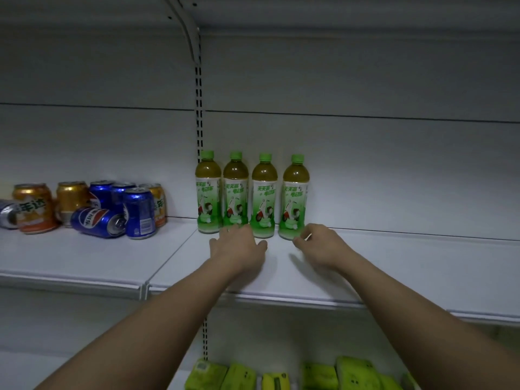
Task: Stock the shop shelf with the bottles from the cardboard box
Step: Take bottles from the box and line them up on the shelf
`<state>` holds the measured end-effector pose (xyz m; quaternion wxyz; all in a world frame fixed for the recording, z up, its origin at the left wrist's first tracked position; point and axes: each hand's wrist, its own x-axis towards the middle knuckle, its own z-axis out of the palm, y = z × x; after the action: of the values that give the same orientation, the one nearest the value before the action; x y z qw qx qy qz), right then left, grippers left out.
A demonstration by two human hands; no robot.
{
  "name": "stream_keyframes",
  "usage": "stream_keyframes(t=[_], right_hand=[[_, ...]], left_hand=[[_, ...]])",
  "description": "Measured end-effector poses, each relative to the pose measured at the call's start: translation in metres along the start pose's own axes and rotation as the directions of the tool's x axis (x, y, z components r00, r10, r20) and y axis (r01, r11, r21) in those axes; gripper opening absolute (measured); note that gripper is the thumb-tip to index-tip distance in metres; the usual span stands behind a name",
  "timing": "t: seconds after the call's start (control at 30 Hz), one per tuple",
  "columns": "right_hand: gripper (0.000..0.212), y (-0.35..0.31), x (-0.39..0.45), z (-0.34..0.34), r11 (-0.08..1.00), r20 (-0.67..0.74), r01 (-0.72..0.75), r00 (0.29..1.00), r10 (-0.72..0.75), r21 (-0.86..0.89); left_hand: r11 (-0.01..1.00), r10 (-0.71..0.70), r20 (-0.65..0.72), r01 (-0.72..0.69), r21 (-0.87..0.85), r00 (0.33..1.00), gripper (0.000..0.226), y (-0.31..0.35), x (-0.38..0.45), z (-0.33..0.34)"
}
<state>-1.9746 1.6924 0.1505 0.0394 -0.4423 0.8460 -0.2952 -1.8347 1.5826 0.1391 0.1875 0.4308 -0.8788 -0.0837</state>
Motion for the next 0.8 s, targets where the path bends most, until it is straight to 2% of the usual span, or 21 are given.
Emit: stream_keyframes(t=[0.2,0.3,0.47,0.57,0.67,0.8], right_hand=[[0.032,-0.024,-0.039,-0.016,1.000,0.064,0.024,0.998,-0.024,-0.006],[0.038,-0.035,-0.061,-0.019,0.998,0.071,0.056,0.996,-0.055,-0.014],[0.028,-0.041,-0.111,-0.003,0.991,0.037,0.132,0.991,-0.132,-0.017],[0.023,-0.030,-0.138,0.024,0.990,0.102,0.137,0.985,-0.138,0.017],[0.025,-0.012,-0.159,0.067,0.996,0.228,0.085,0.969,-0.091,0.033],[0.024,0.025,-0.195,0.151,0.992,0.363,-0.077,0.931,0.035,0.100]], left_hand=[[0.998,0.053,0.026,-0.054,0.027,0.998,0.048,0.004,-0.035,-0.031],[0.995,0.100,0.038,-0.099,-0.022,0.994,0.042,0.004,-0.055,-0.042],[0.984,0.139,0.018,-0.136,-0.113,0.990,0.033,-0.011,-0.109,-0.040],[0.980,0.135,0.005,-0.133,-0.147,0.991,0.029,-0.031,-0.142,-0.018],[0.978,0.106,0.134,-0.079,-0.194,0.985,0.026,-0.052,-0.169,0.025],[0.952,-0.053,0.378,0.161,-0.260,0.924,0.025,-0.083,-0.213,0.114]])
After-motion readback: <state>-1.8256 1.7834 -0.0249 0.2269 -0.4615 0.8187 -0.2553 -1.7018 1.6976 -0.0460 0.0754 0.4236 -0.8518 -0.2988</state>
